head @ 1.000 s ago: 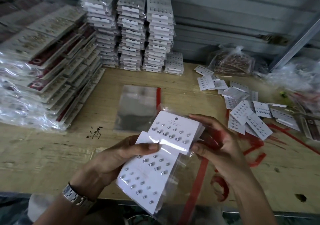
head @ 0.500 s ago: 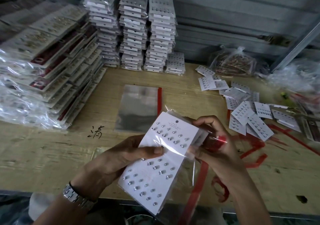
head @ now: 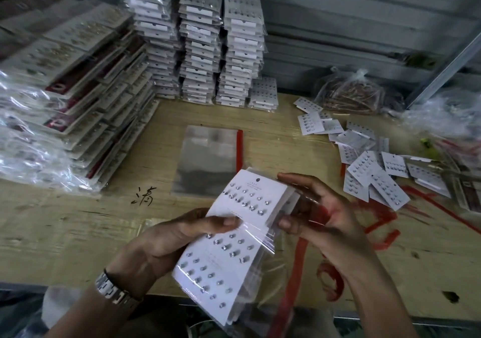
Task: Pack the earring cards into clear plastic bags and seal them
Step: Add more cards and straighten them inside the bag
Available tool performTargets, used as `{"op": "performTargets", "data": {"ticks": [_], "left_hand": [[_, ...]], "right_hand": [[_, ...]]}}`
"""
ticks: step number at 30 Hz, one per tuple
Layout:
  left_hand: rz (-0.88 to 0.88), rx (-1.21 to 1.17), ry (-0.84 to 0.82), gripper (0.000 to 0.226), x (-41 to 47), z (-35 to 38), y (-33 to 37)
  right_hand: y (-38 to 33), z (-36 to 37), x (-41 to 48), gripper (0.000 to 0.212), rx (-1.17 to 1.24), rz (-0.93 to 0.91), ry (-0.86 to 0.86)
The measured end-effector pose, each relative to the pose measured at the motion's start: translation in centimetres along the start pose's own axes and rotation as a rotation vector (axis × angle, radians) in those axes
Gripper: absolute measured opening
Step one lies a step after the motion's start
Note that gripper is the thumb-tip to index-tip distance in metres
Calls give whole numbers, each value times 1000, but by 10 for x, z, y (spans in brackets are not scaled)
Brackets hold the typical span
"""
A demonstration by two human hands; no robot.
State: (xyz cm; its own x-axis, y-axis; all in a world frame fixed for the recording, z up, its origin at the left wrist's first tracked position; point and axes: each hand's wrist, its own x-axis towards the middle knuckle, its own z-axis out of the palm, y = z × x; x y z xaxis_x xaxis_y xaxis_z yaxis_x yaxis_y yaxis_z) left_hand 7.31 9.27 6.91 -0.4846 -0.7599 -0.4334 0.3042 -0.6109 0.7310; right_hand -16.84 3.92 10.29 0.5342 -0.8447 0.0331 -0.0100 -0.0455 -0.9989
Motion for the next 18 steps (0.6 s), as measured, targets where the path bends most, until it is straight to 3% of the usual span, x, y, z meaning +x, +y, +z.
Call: {"op": "performTargets", "data": {"ticks": [4, 9, 11, 14, 18], "left_hand": [[-27, 11, 12, 53, 2, -6, -1], [-128, -76, 28, 53, 7, -18, -4], [-166, -92, 46, 57, 9, -22, -7], [-194, -98, 1, 57, 13, -23, -7], [-198, -40, -58, 58, 15, -30, -7]], "right_hand": [[3, 6, -2, 51, -174, 15, 50], [-8, -6, 0, 71, -544, -68, 21], [-18, -12, 6, 66, -626, -147, -78], [-29, -11, 21, 52, -729, -96, -327], [-36, -2, 36, 38, -705, -22, -420]]}}
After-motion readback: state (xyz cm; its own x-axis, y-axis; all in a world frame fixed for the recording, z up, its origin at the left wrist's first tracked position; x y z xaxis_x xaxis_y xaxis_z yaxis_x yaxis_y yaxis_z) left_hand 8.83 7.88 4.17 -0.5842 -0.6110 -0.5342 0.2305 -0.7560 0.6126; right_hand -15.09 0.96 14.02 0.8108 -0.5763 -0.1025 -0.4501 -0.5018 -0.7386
